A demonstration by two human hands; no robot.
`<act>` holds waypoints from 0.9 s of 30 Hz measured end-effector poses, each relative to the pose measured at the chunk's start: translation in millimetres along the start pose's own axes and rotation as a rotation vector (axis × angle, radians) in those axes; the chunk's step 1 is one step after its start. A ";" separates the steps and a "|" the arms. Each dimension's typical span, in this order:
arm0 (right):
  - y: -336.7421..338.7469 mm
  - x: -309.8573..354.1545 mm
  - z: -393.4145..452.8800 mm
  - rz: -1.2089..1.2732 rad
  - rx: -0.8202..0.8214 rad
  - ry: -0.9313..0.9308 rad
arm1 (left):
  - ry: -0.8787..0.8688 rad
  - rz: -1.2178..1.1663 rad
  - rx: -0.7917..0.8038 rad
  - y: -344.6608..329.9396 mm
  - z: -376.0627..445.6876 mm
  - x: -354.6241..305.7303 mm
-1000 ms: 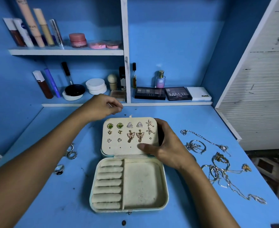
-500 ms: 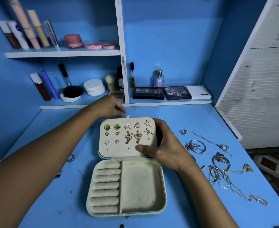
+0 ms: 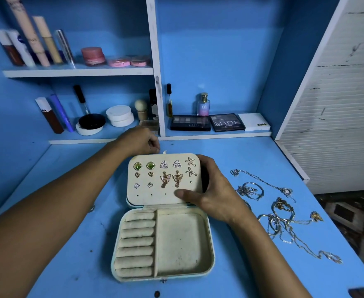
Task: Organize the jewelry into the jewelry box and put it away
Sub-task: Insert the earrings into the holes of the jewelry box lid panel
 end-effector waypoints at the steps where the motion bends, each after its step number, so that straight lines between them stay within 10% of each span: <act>1: 0.2 0.2 -0.4 -0.001 -0.001 0.002 | 0.000 -0.015 -0.004 1.3 -1.3 0.5; 27: -2.9 26.8 -37.4 -0.329 -0.192 0.157 | 0.111 -0.550 -0.111 42.5 -60.8 4.6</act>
Point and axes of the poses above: each hand's wrist, its own z-axis towards the middle knuckle, its own y-axis out of the back of the hand, x = y × z, the point moved 2 cm from there along z, towards the middle knuckle, and after that the axes turned 9 degrees about y, right-handed, at the moved point
